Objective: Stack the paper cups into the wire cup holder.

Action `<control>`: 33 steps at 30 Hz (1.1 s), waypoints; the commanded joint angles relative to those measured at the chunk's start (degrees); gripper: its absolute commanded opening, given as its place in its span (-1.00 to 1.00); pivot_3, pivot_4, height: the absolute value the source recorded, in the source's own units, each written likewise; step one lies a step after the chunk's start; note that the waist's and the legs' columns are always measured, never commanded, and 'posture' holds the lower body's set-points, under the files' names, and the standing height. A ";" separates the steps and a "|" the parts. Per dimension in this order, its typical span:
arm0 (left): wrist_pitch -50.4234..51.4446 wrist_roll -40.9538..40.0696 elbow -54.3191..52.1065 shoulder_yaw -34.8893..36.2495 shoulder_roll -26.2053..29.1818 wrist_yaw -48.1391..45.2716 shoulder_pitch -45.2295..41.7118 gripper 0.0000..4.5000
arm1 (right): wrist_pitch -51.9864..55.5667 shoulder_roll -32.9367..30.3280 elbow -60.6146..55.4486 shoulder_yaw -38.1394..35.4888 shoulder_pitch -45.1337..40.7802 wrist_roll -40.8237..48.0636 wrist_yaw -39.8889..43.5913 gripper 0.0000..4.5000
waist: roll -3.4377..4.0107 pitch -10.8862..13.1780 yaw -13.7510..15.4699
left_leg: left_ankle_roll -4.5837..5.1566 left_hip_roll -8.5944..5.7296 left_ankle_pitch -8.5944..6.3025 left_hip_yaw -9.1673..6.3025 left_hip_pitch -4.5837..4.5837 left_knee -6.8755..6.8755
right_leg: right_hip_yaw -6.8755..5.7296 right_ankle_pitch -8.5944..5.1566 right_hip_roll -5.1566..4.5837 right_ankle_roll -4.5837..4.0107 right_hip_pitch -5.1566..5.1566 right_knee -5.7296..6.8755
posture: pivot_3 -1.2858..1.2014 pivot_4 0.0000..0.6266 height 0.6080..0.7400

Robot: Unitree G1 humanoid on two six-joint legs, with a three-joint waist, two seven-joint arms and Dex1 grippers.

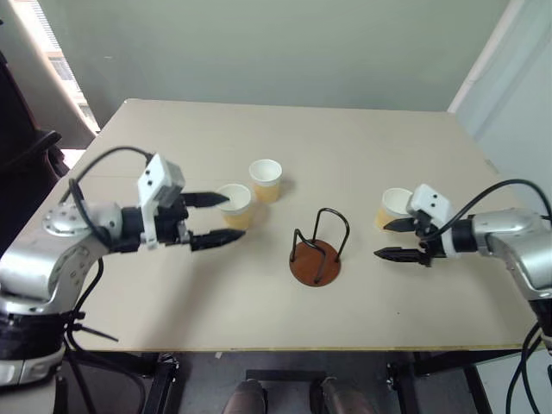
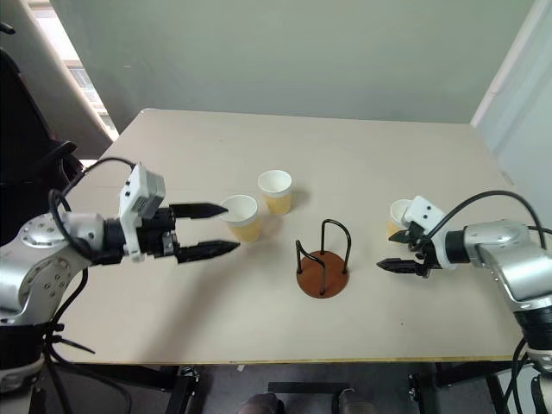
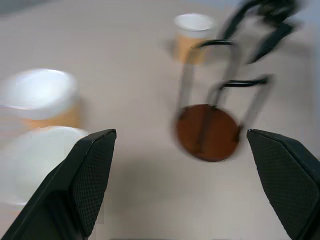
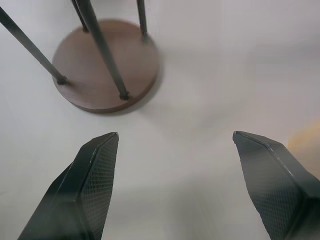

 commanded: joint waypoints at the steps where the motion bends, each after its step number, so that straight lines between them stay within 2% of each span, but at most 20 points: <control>1: -6.37 8.70 2.27 -3.41 0.10 3.41 -5.51 1.00 | 1.74 -1.18 -3.43 -3.33 -1.24 3.74 1.84 0.68 | 0.00 0.00 0.03 | 0.02 0.00 0.01 0.00 0.01 0.02 | 0.01 0.02 0.00 0.02 0.03 -0.01 | 0.03 -0.52 1.00; 8: -18.93 23.08 5.47 -11.80 3.37 0.24 -8.78 1.00 | 6.51 -1.57 -6.87 -4.83 -3.50 9.49 3.37 0.68 | 0.00 0.00 -0.33 | 0.02 -0.02 0.02 0.03 0.00 0.03 | 0.07 0.03 0.05 0.07 0.01 -0.13 | 0.03 -0.52 1.00; 15: -22.77 28.79 3.88 -15.64 7.00 -5.85 -7.20 1.00 | 10.80 -2.82 -8.93 -5.91 -5.67 14.14 4.04 0.68 | 0.01 0.00 -0.29 | 0.00 -0.02 0.00 0.02 -0.09 -0.06 | 0.10 -0.02 0.09 0.14 -0.01 -0.35 | 0.03 -0.52 1.00; 23: -25.16 33.71 8.48 -17.20 6.51 -7.46 -7.13 1.00 | 12.12 -3.22 -9.42 -5.60 -6.76 15.78 3.31 0.68 | 0.01 0.00 -0.10 | 0.19 0.00 -0.11 0.01 -0.10 -0.05 | 0.10 -0.02 0.06 0.14 -0.01 -0.37 | 0.03 -0.52 1.00; 33: -29.89 38.15 16.15 -18.34 2.41 -6.58 -11.04 1.00 | 11.82 -2.51 -10.18 -5.60 -6.62 16.62 1.75 0.68 | 0.02 0.00 0.00 | 0.20 0.00 -0.12 0.01 -0.10 -0.02 | 0.10 -0.01 0.05 0.14 -0.03 -0.27 | 0.03 -0.52 1.00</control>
